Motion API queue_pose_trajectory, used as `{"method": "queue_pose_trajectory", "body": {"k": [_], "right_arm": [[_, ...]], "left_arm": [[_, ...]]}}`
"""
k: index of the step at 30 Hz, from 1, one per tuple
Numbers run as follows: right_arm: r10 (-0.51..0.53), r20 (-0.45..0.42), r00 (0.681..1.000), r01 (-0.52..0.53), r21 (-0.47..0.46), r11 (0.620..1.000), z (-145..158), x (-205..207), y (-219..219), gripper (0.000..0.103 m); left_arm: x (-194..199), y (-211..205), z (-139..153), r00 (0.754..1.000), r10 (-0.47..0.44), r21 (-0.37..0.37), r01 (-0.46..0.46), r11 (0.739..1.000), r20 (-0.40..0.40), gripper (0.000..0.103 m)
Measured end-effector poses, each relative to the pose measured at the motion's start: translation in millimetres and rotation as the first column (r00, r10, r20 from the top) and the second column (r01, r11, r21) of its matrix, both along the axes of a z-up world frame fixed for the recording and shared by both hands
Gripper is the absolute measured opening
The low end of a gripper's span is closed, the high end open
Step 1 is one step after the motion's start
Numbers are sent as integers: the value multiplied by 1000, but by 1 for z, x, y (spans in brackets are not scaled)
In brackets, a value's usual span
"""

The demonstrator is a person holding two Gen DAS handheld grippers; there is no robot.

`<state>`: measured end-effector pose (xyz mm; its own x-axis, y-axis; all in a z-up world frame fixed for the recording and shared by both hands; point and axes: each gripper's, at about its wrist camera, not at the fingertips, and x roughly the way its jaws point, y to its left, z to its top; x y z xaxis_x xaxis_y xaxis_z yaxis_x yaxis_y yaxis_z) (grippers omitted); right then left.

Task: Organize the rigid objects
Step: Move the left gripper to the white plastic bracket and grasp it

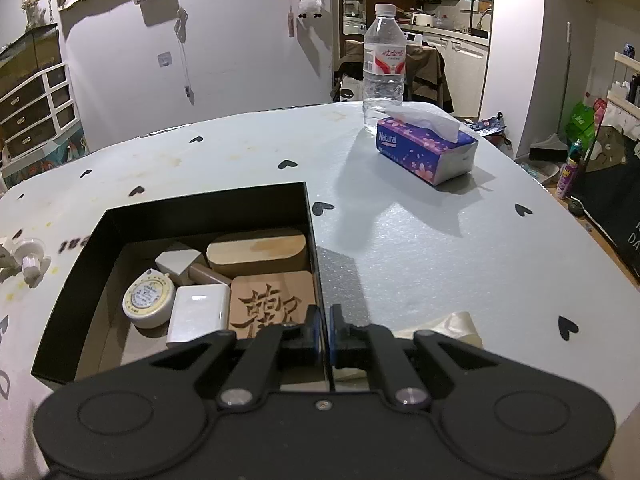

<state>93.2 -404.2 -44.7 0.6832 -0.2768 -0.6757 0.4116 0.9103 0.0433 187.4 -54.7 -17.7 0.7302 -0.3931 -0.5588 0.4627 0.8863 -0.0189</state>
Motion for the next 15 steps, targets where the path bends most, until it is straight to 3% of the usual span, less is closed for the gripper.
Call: {"method": "queue_pose_trajectory", "body": {"k": [10,15], "right_arm": [[-3,-4,1000,3,-7,1000,1,0,0,5],[-4,-6,1000,4,-7,1000,1,0,0,5]], "left_arm": [[67,57,-14,963,268,22,-268,963,23,103],[96,67,-24,951,308,5,-308,951,11,103]]}}
